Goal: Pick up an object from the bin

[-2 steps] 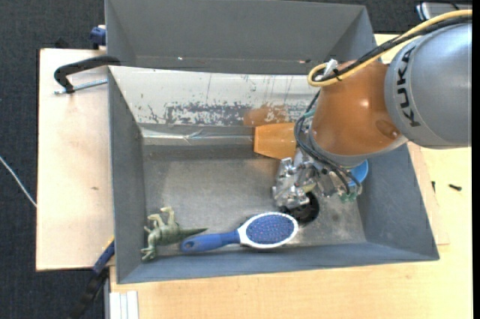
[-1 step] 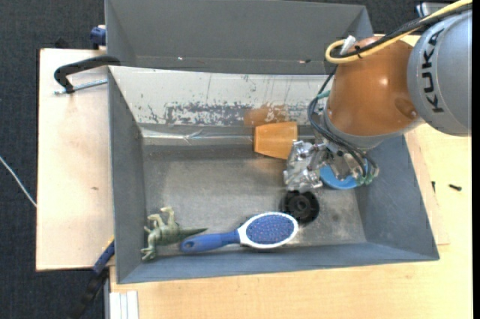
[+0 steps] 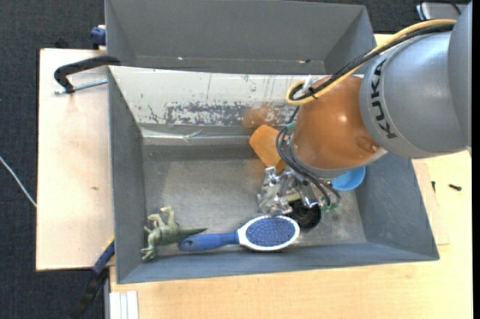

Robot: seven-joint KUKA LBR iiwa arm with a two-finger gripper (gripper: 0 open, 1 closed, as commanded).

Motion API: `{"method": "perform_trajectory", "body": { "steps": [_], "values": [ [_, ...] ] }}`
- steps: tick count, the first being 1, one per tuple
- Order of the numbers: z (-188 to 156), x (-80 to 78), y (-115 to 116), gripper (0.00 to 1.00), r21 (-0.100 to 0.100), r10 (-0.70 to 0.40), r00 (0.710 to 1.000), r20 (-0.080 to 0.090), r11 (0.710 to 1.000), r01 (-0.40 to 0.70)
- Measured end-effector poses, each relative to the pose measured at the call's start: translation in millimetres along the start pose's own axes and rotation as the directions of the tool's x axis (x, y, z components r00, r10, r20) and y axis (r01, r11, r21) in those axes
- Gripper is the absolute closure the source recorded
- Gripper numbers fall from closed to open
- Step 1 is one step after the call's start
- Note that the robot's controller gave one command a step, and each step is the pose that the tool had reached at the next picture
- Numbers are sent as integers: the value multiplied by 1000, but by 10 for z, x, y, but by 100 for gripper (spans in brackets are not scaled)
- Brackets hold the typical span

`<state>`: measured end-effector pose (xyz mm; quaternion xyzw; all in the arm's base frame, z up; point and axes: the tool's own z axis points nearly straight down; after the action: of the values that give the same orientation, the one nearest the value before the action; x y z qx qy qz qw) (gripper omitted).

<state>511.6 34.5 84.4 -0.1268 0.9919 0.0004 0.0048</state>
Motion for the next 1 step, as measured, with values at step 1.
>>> {"method": "perform_trajectory", "body": {
  "steps": [1],
  "values": [
    [-760,31,-656,100,6,-27,1000,3,1000,27]
  ]
}}
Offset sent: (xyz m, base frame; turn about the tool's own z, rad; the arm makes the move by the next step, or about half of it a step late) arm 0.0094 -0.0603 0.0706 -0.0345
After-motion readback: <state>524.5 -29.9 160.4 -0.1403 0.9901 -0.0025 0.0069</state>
